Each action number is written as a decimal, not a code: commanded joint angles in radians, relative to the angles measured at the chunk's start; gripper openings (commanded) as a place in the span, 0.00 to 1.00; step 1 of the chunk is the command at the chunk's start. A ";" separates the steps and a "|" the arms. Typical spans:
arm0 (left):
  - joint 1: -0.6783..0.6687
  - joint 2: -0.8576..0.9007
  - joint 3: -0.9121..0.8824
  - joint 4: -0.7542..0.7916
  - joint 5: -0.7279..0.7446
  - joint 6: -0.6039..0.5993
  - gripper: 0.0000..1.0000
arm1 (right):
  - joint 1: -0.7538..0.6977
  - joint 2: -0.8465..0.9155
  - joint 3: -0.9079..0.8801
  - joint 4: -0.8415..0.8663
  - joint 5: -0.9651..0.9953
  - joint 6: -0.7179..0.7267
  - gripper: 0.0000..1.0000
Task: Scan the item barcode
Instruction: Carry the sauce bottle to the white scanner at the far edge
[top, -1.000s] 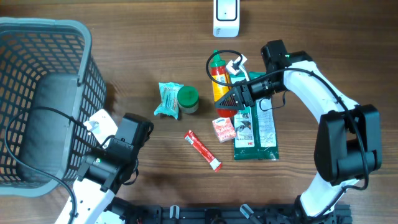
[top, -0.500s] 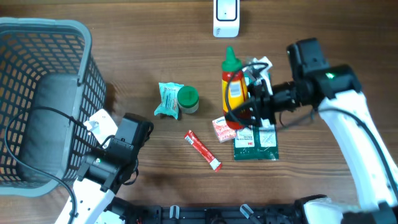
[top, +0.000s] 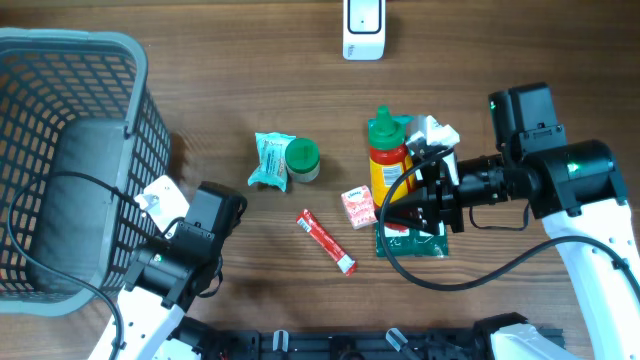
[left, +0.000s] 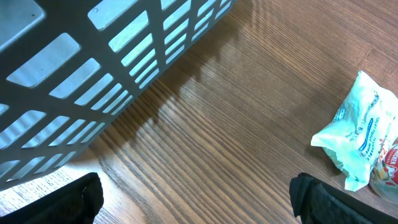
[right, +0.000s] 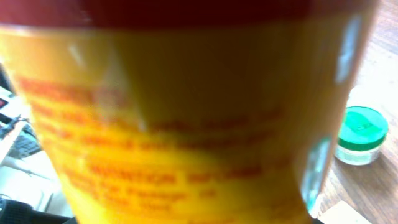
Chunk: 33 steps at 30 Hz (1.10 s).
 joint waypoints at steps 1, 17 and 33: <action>0.005 -0.007 -0.005 0.000 -0.003 0.008 1.00 | -0.001 -0.010 -0.002 0.082 0.180 0.097 0.56; 0.005 -0.007 -0.005 0.000 -0.003 0.008 1.00 | -0.001 0.003 -0.002 0.640 0.698 0.525 0.52; 0.005 -0.007 -0.005 0.000 -0.003 0.008 1.00 | 0.131 0.406 -0.002 1.093 1.369 0.174 0.44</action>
